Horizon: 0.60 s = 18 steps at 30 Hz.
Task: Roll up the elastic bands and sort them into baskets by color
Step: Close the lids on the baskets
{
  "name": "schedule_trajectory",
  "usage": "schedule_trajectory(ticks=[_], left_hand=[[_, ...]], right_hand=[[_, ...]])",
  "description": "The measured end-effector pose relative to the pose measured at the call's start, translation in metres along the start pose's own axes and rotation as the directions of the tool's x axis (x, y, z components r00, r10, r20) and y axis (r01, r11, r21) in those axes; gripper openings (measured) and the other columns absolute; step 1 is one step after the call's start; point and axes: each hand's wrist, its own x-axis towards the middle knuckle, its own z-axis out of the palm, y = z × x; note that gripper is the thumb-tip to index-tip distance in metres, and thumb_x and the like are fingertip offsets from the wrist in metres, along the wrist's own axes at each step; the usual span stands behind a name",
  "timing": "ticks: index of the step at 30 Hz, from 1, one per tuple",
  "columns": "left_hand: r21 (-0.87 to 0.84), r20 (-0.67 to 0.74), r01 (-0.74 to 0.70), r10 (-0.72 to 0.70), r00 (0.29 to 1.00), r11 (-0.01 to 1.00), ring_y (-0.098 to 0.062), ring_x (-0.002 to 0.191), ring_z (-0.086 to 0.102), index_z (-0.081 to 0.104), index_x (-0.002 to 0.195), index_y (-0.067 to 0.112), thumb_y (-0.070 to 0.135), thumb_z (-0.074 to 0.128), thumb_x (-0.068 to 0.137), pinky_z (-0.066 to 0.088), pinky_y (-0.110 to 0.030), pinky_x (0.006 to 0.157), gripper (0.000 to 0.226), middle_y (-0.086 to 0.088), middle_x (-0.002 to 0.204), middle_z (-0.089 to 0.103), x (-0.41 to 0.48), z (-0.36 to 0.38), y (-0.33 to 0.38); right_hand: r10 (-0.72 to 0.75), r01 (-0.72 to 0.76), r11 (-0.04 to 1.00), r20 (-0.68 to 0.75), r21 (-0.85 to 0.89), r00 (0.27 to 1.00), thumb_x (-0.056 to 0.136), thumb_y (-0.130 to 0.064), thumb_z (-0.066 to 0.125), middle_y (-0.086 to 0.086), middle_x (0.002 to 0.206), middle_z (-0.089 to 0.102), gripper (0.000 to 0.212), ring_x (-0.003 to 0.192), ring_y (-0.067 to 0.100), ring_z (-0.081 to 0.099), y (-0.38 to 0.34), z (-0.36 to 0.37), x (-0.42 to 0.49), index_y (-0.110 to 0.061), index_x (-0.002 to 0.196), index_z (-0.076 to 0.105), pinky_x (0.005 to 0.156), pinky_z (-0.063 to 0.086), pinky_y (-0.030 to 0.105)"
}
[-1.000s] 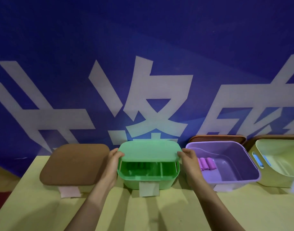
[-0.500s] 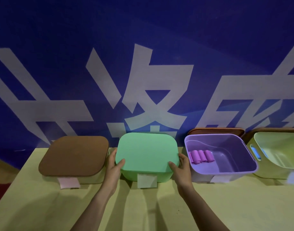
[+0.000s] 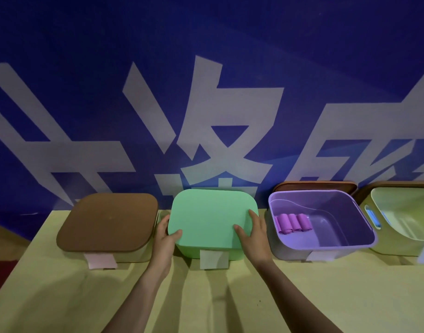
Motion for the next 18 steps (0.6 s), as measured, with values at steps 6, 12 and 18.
schedule_trajectory(ticks=[6,12,18], left_hand=[[0.2,-0.004,-0.018,0.019,1.0,0.98,-0.017,0.098,0.058,0.049,0.127,0.019,0.002,0.057,0.089,0.047,-0.027,0.068,0.042,0.001,0.114,0.059,0.015,0.01,0.022],[0.212,-0.074,0.017,-0.002,0.997,0.977,-0.02,0.093,0.058,0.051,0.128,0.013,0.007,0.059,0.09,0.046,-0.031,0.075,0.039,-0.002,0.112,0.06,0.034,0.019,0.033],[0.301,-0.114,0.002,0.034,0.993,0.954,-0.024,0.101,0.058,0.052,0.126,0.014,0.009,0.059,0.091,0.045,-0.034,0.079,0.036,0.0,0.11,0.059,0.039,0.016,0.028]], right_hand=[[-0.113,0.133,0.928,0.076,-0.349,0.991,0.095,-0.046,0.047,0.001,0.161,-0.003,0.066,0.147,0.026,0.004,-0.01,0.0,0.021,-0.024,0.15,0.018,0.119,0.016,0.043],[-0.11,0.17,0.854,0.148,-0.492,0.983,0.091,-0.063,0.037,0.001,0.16,-0.009,0.076,0.147,0.025,0.0,-0.008,-0.002,0.032,-0.028,0.152,0.008,0.119,0.013,0.043],[-0.137,0.224,0.835,0.204,-0.503,0.969,0.094,-0.06,0.031,0.0,0.159,-0.016,0.075,0.147,0.026,-0.007,-0.009,0.001,0.036,-0.028,0.152,-0.002,0.118,0.005,0.041]])
